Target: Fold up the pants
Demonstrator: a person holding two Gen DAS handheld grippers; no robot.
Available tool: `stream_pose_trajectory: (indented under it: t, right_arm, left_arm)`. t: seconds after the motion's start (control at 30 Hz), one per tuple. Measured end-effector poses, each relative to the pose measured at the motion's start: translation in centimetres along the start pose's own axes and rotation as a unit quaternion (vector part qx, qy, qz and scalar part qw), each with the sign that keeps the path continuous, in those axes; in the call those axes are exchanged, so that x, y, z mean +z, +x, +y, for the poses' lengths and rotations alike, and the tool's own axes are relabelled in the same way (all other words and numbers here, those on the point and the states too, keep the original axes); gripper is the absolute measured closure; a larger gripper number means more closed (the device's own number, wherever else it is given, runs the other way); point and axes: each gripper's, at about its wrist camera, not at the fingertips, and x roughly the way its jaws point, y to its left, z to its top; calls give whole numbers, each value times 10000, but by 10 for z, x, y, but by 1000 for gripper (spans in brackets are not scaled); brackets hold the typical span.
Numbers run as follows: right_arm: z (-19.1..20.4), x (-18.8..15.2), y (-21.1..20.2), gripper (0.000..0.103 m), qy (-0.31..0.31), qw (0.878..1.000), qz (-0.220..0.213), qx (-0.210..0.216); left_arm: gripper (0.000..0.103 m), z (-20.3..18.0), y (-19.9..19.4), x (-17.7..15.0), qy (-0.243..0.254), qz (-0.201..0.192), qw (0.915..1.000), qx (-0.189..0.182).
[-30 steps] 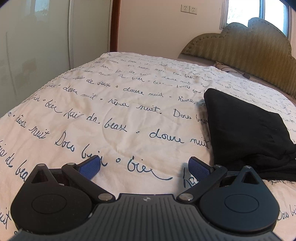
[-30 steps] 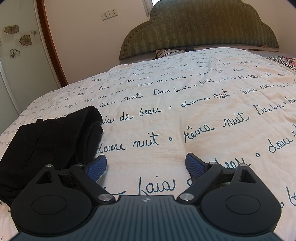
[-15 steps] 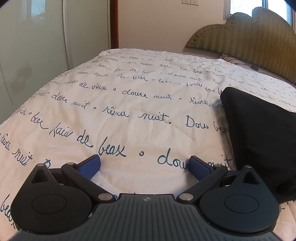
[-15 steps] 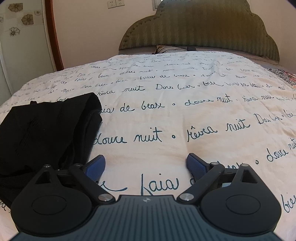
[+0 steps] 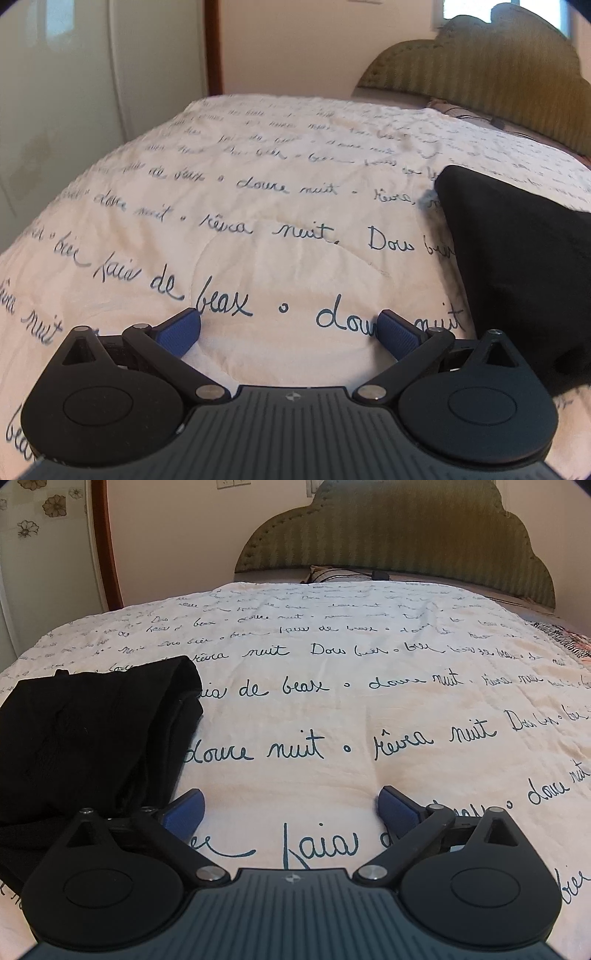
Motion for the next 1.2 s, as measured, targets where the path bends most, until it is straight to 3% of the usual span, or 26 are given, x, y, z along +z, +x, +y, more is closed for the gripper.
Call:
stream_pose_trajectory:
  t: [1.2]
  right_arm:
    - [3,-5,2,0,15,10000,-31,-62]
  left_arm:
    - [0,-1,1,-3,-39,-118,9999,21]
